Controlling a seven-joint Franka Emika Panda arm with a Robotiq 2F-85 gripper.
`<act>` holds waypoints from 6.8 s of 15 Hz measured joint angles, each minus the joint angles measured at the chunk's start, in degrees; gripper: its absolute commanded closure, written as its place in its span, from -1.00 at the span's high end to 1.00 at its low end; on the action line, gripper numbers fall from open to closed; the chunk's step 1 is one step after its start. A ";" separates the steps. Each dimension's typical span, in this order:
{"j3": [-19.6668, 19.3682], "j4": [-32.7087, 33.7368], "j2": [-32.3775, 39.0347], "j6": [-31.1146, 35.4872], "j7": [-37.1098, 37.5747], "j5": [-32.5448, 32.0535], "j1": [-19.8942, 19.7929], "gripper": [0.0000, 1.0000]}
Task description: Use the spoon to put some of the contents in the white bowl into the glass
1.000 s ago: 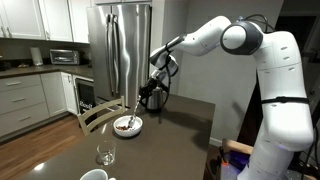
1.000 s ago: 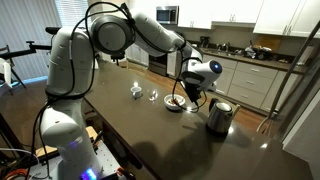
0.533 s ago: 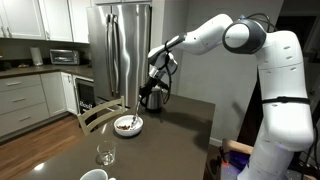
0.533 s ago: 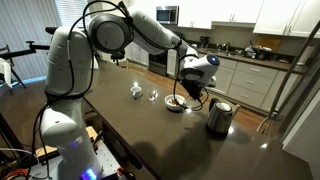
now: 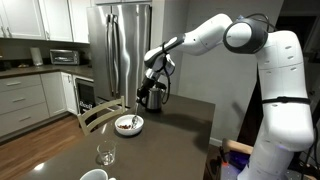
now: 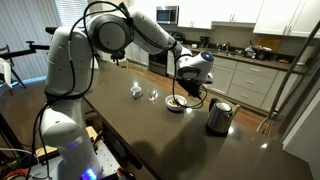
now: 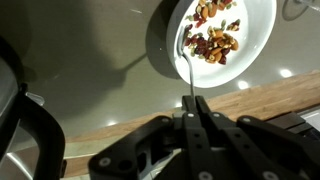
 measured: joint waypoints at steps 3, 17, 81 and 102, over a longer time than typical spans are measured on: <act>0.66 -0.32 0.00 0.20 0.00 -0.19 -0.02 -0.91; 0.70 -2.35 0.74 -3.61 2.10 6.40 -2.14 -0.91; -2.72 -16.12 -6.41 -21.64 -3.62 39.80 3.19 -0.91; -0.81 -16.99 -8.04 -10.64 -5.03 34.03 8.67 -0.91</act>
